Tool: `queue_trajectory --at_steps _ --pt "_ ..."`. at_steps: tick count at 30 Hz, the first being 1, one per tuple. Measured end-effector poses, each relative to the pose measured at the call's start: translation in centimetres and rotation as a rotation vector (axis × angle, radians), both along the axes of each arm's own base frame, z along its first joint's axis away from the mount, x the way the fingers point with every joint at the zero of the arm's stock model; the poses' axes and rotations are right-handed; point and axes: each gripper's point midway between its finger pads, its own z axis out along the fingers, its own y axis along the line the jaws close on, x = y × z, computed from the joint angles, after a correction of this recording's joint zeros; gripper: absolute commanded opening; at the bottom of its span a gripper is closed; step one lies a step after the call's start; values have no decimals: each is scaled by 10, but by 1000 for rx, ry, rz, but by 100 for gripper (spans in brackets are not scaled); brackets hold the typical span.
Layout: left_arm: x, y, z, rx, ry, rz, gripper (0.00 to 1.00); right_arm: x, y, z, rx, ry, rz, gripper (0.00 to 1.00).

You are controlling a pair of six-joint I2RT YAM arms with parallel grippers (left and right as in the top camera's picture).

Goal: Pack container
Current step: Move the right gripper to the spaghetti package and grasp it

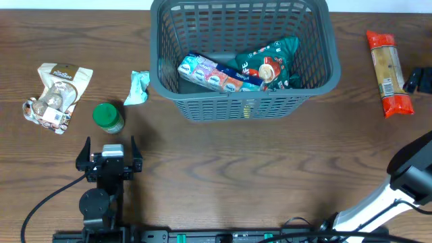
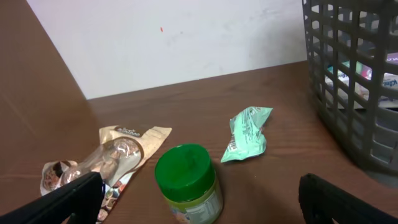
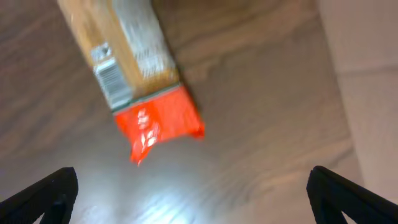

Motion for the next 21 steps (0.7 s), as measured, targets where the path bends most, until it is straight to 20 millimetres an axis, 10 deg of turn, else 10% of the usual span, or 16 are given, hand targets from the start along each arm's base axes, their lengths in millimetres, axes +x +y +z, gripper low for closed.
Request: queue_trajectory --at_steps 7,21 --pt "0 0 0 0 0 0 99 14 -7 -14 -20 -2 73 99" --pt "0 0 0 0 0 0 99 39 22 -102 110 93 179 99"
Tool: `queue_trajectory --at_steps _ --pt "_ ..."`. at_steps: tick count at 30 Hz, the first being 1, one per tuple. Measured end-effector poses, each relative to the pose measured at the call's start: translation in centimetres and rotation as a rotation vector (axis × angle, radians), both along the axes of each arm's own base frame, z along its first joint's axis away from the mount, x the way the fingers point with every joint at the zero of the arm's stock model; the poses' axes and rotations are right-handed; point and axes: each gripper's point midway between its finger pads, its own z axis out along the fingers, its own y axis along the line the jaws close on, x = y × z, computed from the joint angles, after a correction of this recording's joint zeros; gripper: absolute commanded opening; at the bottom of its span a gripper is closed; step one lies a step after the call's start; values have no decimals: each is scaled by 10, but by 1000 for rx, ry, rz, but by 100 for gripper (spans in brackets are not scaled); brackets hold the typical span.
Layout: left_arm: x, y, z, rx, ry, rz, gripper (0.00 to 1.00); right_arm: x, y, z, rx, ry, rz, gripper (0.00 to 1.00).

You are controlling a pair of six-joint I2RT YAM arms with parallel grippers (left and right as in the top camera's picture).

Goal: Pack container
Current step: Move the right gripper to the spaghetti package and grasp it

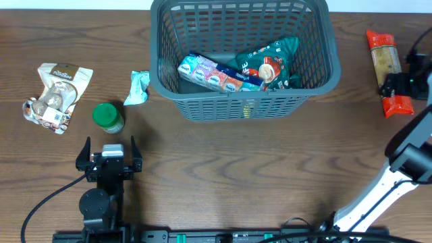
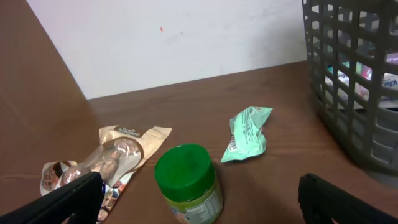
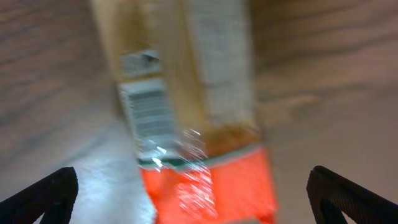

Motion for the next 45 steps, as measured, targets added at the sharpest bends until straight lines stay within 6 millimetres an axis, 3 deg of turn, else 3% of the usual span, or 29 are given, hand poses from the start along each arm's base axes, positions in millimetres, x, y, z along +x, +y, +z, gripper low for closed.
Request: queue_trajectory --at_steps 4,10,45 --pt "0 0 0 0 0 0 99 6 14 -16 32 17 32 99" --pt "0 0 0 0 0 0 99 6 16 -34 52 39 37 99" --pt "0 0 0 0 0 0 99 -9 -15 -33 66 4 -32 99"
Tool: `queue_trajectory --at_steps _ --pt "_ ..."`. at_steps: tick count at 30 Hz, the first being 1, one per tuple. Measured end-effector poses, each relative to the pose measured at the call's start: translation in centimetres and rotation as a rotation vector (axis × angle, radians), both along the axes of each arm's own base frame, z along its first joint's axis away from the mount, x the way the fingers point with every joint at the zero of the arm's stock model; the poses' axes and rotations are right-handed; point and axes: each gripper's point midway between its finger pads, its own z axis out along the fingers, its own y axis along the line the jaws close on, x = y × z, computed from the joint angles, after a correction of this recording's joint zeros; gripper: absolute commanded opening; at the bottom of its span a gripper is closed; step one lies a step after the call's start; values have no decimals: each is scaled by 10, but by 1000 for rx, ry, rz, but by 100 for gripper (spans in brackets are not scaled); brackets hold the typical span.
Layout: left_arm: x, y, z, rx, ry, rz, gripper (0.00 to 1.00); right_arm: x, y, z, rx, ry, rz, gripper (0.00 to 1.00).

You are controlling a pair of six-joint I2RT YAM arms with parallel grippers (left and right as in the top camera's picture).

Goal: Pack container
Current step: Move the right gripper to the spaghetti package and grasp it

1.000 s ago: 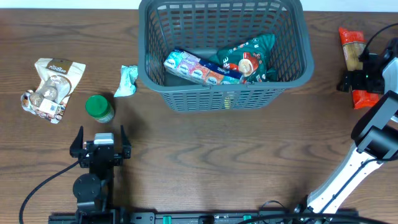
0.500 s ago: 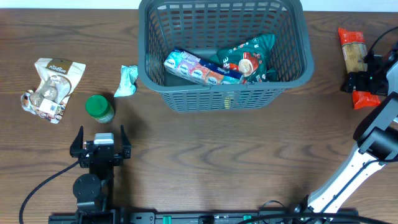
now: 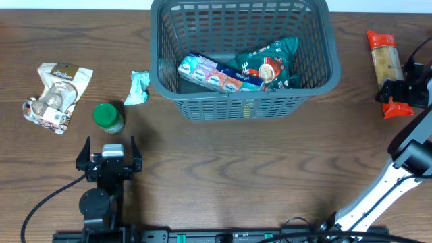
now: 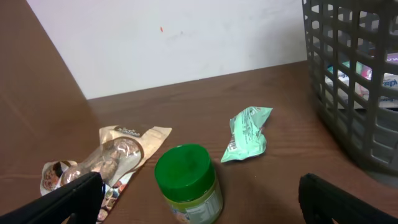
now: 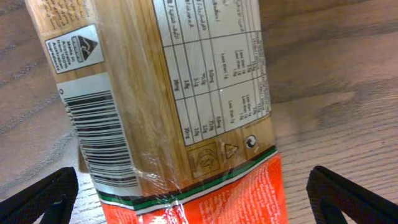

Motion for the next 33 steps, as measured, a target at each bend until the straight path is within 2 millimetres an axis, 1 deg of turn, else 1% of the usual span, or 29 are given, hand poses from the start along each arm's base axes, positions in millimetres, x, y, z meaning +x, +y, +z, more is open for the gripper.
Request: queue_trajectory --at_steps 3,6,10,11,12,13,14,15,16,17,18,20,22,33 --pt "0 0 0 0 0 0 99 0 2 -2 10 0 2 99" --pt "0 0 0 0 0 0 99 -1 6 -10 36 9 2 99" --pt "0 0 0 0 0 0 98 0 8 -12 51 2 4 99" --pt "0 0 0 0 0 0 99 1 8 -12 52 1 4 97" --pt "0 0 0 0 0 0 99 1 9 -12 55 0 5 92" --pt "0 0 0 0 0 0 99 1 9 -12 57 -2 6 83" --pt "0 0 0 0 0 0 98 1 10 -12 59 -1 8 65" --pt "0 0 0 0 0 0 99 0 11 -13 64 4 6 34" --pt "0 0 0 0 0 0 99 -2 11 -13 67 9 4 18" --pt "0 0 0 0 0 0 99 -2 13 -13 74 12 3 7" --pt "0 0 0 0 0 0 99 -3 14 -13 78 15 3 1" --pt "0 0 0 0 0 0 99 -3 15 -11 84 15 9 1" --pt "0 0 0 0 0 0 99 -3 16 -5 88 13 7 1" --pt "0 0 0 0 0 0 99 -6 22 -4 122 15 -39 1"
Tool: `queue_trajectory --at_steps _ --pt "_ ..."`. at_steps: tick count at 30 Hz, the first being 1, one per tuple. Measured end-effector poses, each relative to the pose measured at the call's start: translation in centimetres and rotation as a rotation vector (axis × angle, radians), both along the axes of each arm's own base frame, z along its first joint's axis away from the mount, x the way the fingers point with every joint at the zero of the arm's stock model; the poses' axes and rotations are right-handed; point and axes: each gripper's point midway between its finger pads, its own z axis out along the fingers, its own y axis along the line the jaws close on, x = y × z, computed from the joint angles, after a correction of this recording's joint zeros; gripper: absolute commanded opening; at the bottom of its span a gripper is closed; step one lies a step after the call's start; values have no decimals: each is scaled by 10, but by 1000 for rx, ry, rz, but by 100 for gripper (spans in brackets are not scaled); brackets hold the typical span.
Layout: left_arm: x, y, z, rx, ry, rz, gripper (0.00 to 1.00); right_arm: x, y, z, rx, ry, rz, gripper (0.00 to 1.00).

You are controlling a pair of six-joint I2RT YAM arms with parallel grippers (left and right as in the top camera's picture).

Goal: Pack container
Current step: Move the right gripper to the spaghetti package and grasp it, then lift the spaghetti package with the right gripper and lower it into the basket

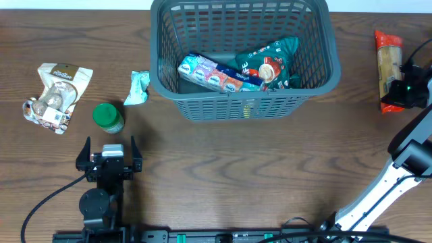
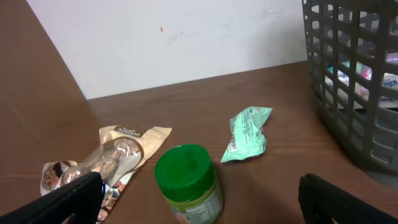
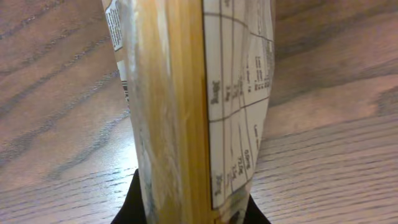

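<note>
A long tan pasta packet (image 1: pixel 387 64) with red ends is at the table's far right. My right gripper (image 1: pixel 405 91) is shut on its near end. In the right wrist view the packet (image 3: pixel 193 106) stands on its narrow edge between the black fingers (image 3: pixel 134 202). The grey basket (image 1: pixel 236 102) at top centre holds a pastel multipack (image 1: pixel 214 73) and a green bag (image 1: pixel 271 62). My left gripper (image 1: pixel 108 160) rests open near the front left. It sits just short of a green-lidded jar (image 2: pixel 186 180) and holds nothing.
A small mint packet (image 1: pixel 138 88) lies left of the basket. A brown snack bag (image 1: pixel 57 94) lies at the far left. The basket wall (image 2: pixel 354 81) rises at the right of the left wrist view.
My right gripper was open astride the flat-lying pasta packet. It is now shut on it. The packet has turned onto its edge and shifted slightly right. The left arm is unchanged.
The right arm stood at the lower right, with the pasta packet farther off in its wrist view. Then the gripper was over the packet, then low and open around its near end. Now it grips the packet. The left arm and the left-side items stayed put.
</note>
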Motion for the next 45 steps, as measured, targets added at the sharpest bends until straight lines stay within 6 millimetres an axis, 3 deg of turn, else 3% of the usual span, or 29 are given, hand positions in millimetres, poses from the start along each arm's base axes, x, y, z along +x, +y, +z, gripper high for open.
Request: queue_trajectory --at_steps 10,22,25,27,37,45 --pt "0 0 0 0 0 0 99 -1 12 7 10 8 -14 1" --pt "0 0 0 0 0 0 99 8 48 23 9 23 51 1" --pt "0 0 0 0 0 0 99 9 52 24 13 27 55 14" --pt "0 0 0 0 0 0 99 9 53 26 12 23 55 2" --pt "0 0 0 0 0 0 98 3 57 31 24 38 55 1" --pt "0 0 0 0 0 0 99 -1 75 34 43 78 81 1"
